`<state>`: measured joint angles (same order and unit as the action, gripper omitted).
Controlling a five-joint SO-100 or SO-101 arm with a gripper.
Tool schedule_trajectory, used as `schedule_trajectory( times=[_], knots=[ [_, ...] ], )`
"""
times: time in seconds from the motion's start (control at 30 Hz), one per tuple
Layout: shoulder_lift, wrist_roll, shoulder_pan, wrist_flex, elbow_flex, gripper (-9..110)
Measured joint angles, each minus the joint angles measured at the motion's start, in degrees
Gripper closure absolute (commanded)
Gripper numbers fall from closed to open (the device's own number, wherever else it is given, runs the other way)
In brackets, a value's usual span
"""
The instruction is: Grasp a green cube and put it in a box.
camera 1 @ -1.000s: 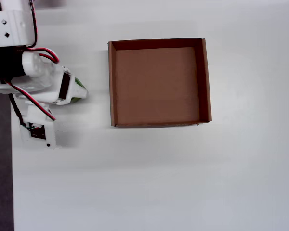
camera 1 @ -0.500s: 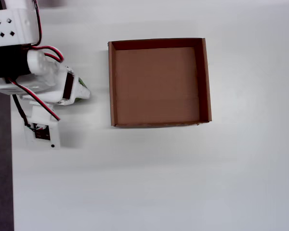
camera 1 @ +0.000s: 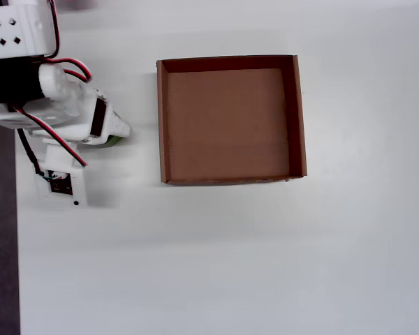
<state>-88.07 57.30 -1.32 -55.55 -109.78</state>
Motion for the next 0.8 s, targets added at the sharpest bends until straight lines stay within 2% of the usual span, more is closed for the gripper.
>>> schedule_trajectory(
  times=[0.8],
  knots=[
    [-1.9, 0.0, 0.0, 1.6, -1.3, 75]
  ],
)
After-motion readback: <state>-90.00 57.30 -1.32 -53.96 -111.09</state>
